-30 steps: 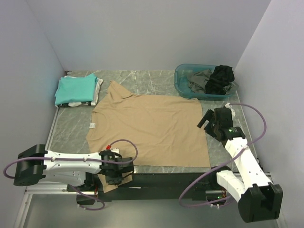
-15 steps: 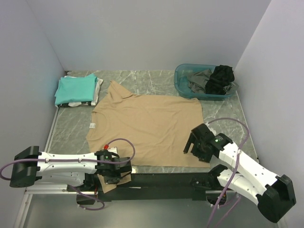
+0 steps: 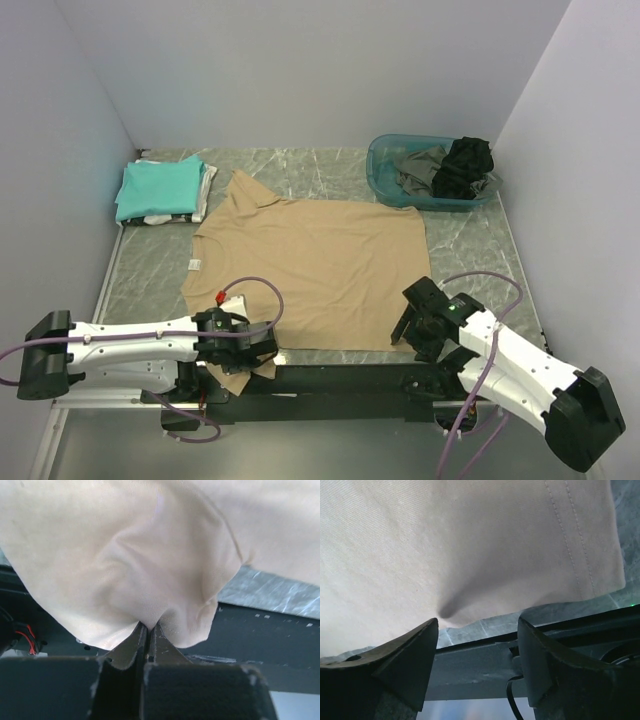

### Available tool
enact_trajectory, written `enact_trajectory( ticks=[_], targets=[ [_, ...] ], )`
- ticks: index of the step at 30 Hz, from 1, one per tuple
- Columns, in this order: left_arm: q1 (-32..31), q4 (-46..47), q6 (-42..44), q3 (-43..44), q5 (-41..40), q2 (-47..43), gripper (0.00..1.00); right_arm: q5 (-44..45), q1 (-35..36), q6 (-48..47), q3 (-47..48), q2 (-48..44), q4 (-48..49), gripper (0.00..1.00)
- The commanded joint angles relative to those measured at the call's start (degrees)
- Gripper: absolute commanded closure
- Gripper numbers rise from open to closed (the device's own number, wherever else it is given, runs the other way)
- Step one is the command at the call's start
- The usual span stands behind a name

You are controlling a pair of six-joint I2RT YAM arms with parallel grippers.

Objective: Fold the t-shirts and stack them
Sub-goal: Flatten the tshirt out, then fold the tshirt

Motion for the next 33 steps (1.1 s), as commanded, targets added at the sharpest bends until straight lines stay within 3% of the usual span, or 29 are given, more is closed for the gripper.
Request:
enact_trajectory(
  ticks=[1,17,22,24,33],
  targets=[
    [1.5,-1.9,1.6,2.8,-3.7,-0.3,0.99,1.2,0.5,1.4,-0.2,2.0,3.7,0.3],
    [10.1,-4.7,8.5,6.9,-7.4,1.3,0.99,8.7,-0.1,-3.9,4.0,10.4,7.6,0.65],
    [12.3,-5.6,10.7,8.8,-8.1,2.7,0.99,10.4,-0.1,-5.1,6.2,10.0,5.2,0.94],
    [13.1,-6.2,11.2,9.3,-8.7,3.2,0.99,11.1,-0.1,-5.8,7.1,9.7,3.7,1.0],
    [19.0,-7.1,17.7,14.0,-10.7,6.4,0.99,13.9,-0.1,-11.2,15.2,13.5,1.7,1.0]
  ],
)
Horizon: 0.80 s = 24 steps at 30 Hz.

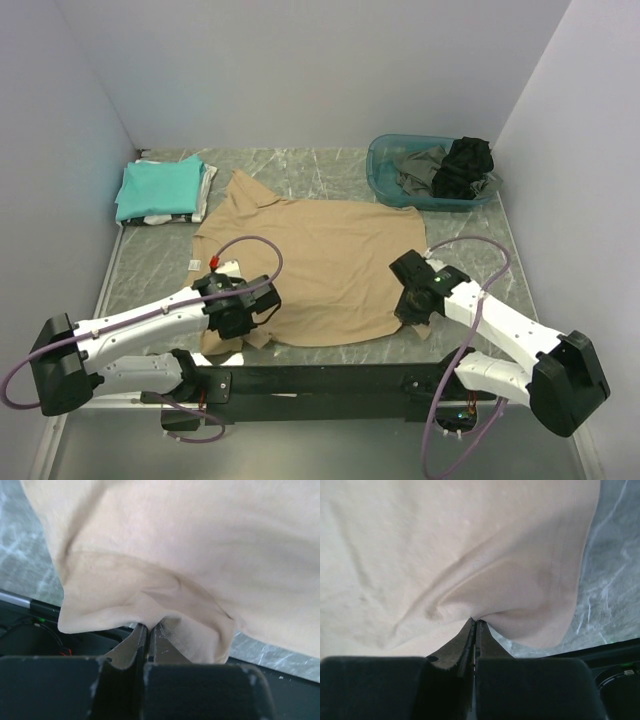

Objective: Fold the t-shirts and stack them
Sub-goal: Fold the tshirt

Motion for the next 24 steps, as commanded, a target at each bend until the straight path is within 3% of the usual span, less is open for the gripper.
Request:
enact_trajectory(
  ticks=[1,14,24],
  targets=[
    [1.9,-1.5,4.0,4.0,-3.7,1.2,0.99,4.3,-0.4,-3.5,4.5,1.6,-1.5,1.0],
    [9.7,0.3,14.1,13.2,-12.5,8.9,0.99,5.1,-5.5,-13.1,14.5,8.5,-3.7,1.0],
    [15.3,9.6,22.4,18.3,-17.9,15.9,0.99,2.7,-9.6,-18.4,20.2,14.6,0.7,1.0]
  ],
)
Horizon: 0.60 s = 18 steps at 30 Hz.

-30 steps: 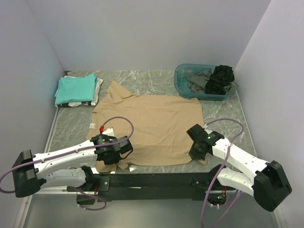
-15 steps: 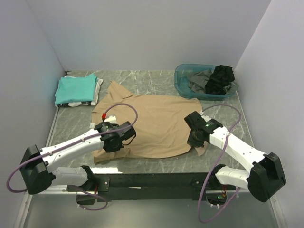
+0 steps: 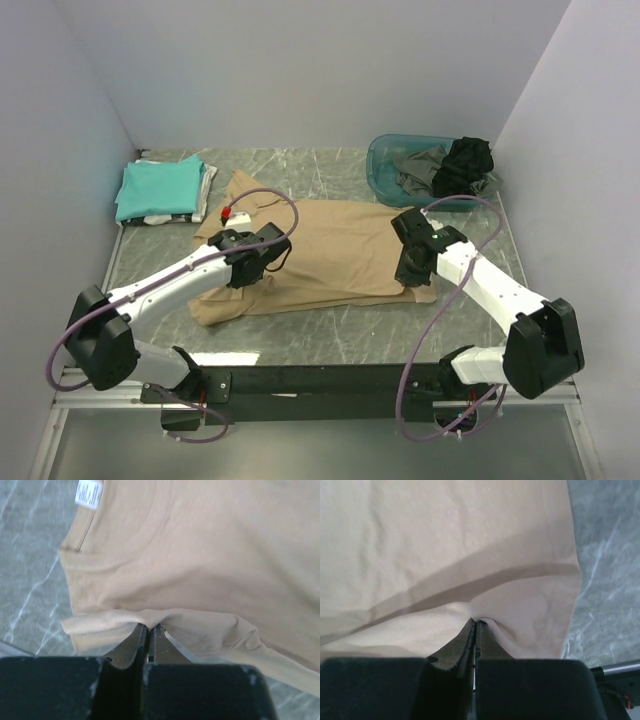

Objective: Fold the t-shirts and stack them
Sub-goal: Fold the tshirt

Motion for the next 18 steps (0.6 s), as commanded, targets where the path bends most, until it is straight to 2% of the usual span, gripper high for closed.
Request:
enact_trajectory(
  ticks=[1,11,16,18],
  targets=[
    [1.6,4.8,4.6,3.2,-4.5,2.2,0.99,-0.8,-1.7,-3.1,2.6,2.3,2.8,1.0],
    [4.2,9.9,5.6,6.2,-8.0,8.9,0.97,-0.7,-3.2,-5.5,5.9,9.1,6.8,1.0],
    [5.5,19.6,8.9,5.7,-8.5,10.8,0.84,0.3,-4.2,-7.4,7.8,12.8,7.6,0.99],
    [6.1,21.9,10.8,5.8,-7.8,12.5,0.81,0.7,-4.7,-7.8,8.8,14.7,8.4,0.93]
  ],
)
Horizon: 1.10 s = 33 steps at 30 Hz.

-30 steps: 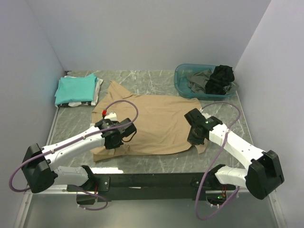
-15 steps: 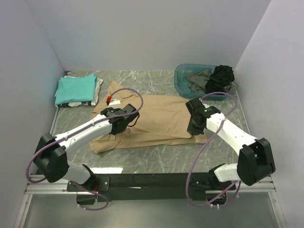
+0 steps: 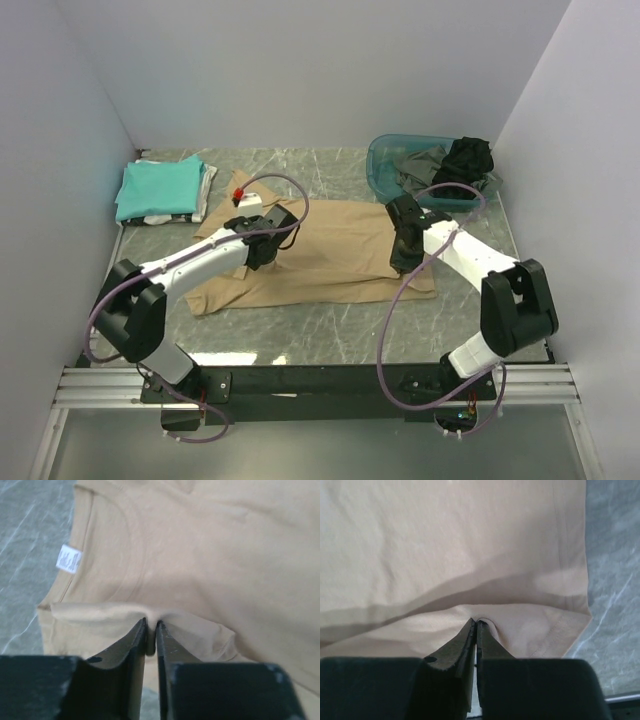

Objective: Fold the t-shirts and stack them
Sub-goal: Fold the tshirt

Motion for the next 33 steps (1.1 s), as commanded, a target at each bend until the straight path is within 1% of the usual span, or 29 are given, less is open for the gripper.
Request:
enact_trajectory(
  ticks=[1,2,3,4,5,6,7,8,9,10,11,12,14,16,17,18,19,21,22,24,25,26,28,29,31,32,33],
  targets=[
    [1.7,8.6,3.8,1.9,-1.6,2.5,0.75,2.3,-1.3,-3.1,3.2,2.3,2.7,0.91],
    [2.3,9.2,4.2,2.2,-1.7,4.1,0.72,2.8,-1.5,-3.4,4.1,4.3,3.0,0.88],
    [3.0,9.2,4.1,2.6,-1.8,5.0,0.69,3.7,-1.9,-3.5,4.7,5.4,3.4,0.82],
    [4.6,8.9,3.8,3.3,-2.0,6.0,0.63,4.8,-2.7,-3.4,5.3,6.3,3.8,0.77],
    [5.4,8.6,3.8,4.7,-2.1,7.7,0.47,6.2,-3.1,-3.1,6.9,8.3,4.0,0.71],
    [6.2,8.1,3.5,5.6,-2.7,8.5,0.37,6.7,-3.6,-3.1,7.9,9.2,4.2,0.56],
    [7.2,7.8,3.5,6.5,-3.7,9.2,0.29,8.0,-3.9,-2.7,8.9,10.0,4.2,0.5],
    [7.7,7.9,3.8,8.0,-4.9,10.0,0.14,10.8,-3.9,-2.5,10.6,11.0,4.1,0.45],
    [8.0,7.2,3.7,8.9,-5.3,10.2,0.08,11.3,-3.8,-2.5,11.3,11.2,3.9,0.27],
    [8.2,7.1,3.8,9.6,-5.4,10.1,0.01,11.5,-3.8,-3.0,11.9,10.7,3.9,0.23],
    [8.3,7.6,4.0,9.7,-4.7,9.0,0.01,11.7,-3.9,-3.1,12.0,10.0,3.8,0.21],
    [8.2,8.4,4.1,9.4,-4.0,8.3,0.01,11.7,-3.7,-3.4,11.4,9.2,4.5,0.15],
    [8.2,9.2,3.8,6.9,-2.2,5.1,0.01,11.3,-3.7,-4.3,9.2,6.0,4.8,0.14],
    [8.2,9.1,2.0,4.5,-0.3,2.7,0.01,10.3,-3.5,-5.5,7.1,2.1,5.5,0.13],
    [8.3,8.6,1.0,2.0,0.3,0.2,0.01,10.1,-3.4,-5.6,4.7,0.6,6.0,0.12],
    [8.3,8.6,0.0,0.5,1.8,-1.1,0.01,8.3,-3.4,-6.7,3.5,-0.8,6.6,0.12],
    [8.3,8.3,-0.7,-1.1,2.2,-3.6,0.01,6.4,-3.2,-7.6,2.1,-3.6,7.4,0.12],
    [8.4,7.6,-3.1,-5.4,2.9,-6.1,0.01,2.7,-3.0,-9.7,-2.1,-5.9,10.3,0.12],
    [8.6,7.4,-3.9,-6.6,4.5,-8.3,0.01,-1.9,-3.0,-10.2,-3.3,-7.2,11.3,0.12],
    [8.7,9.2,-3.8,-10.9,7.6,-10.8,0.0,-5.5,-2.9,-10.1,-6.6,-7.4,14.0,0.12],
    [8.9,10.6,-3.7,-12.4,11.2,-11.9,0.01,-8.0,-2.9,-10.1,-7.4,-6.9,14.7,0.12],
    [9.0,13.3,-3.5,-15.1,12.7,-14.1,0.01,-8.6,-2.9,-9.9,-8.6,-6.5,15.4,0.12],
    [9.3,16.6,-3.0,-17.8,16.2,-15.8,0.01,-9.6,-2.9,-9.7,-9.5,-5.4,17.0,0.12],
    [9.4,20.8,-2.4,-20.0,17.6,-16.9,0.01,-9.7,-2.9,-9.8,-9.7,-4.9,17.2,0.12],
    [10.1,24.7,0.0,-21.7,19.9,-16.4,0.01,-9.2,-3.0,-9.8,-9.7,-3.7,17.4,0.12],
    [10.6,25.5,0.1,-21.6,22.4,-15.5,0.01,-8.6,-3.0,-9.9,-9.7,-3.5,17.4,0.12],
    [11.2,25.4,0.2,-21.0,22.9,-14.4,0.03,-8.0,-3.0,-9.9,-9.7,-3.2,17.1,0.12]
  ],
)
